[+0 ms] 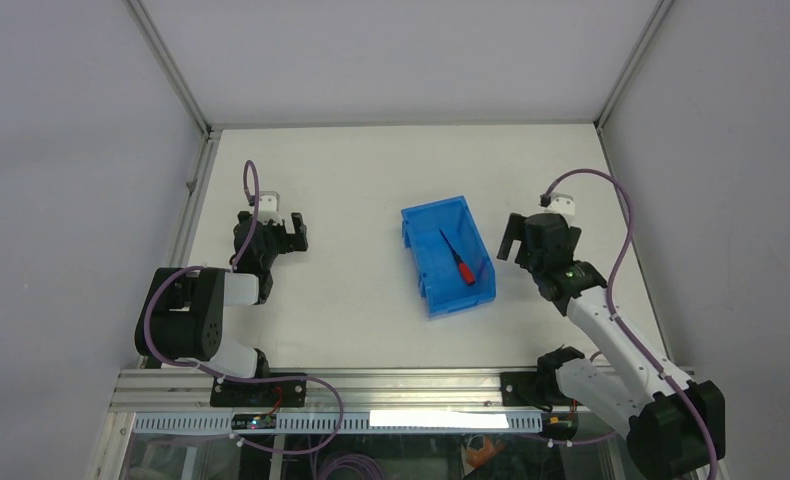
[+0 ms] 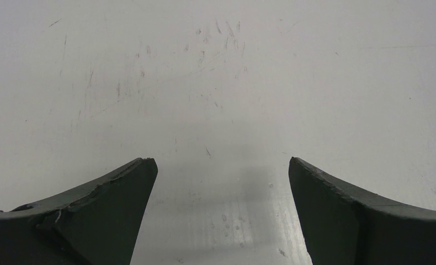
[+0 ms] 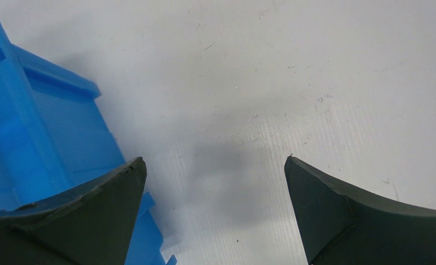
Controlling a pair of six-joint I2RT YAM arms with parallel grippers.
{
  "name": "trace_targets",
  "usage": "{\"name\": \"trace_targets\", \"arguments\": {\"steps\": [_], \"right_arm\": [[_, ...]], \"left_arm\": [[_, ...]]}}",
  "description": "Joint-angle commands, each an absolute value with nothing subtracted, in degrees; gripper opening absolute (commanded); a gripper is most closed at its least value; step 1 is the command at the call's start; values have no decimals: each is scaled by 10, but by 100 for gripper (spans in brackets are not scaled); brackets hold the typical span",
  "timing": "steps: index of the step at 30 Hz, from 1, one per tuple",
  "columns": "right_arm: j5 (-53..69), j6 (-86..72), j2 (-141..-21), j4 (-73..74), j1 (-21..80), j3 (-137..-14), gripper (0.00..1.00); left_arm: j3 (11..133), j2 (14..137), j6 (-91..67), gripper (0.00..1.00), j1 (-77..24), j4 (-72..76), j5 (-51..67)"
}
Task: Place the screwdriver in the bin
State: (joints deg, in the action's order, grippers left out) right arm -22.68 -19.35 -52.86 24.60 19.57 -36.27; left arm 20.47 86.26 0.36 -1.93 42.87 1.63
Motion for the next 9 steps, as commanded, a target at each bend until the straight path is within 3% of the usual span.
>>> {"name": "trace_targets", "arguments": {"steps": [1, 9], "right_arm": [[-245, -209, -517, 177, 192, -343, 99], [-228, -201, -545, 162, 192, -338, 99]], "left_arm": [[217, 863, -5, 99, -25, 466, 26], [217, 863, -5, 99, -25, 466, 25]]}}
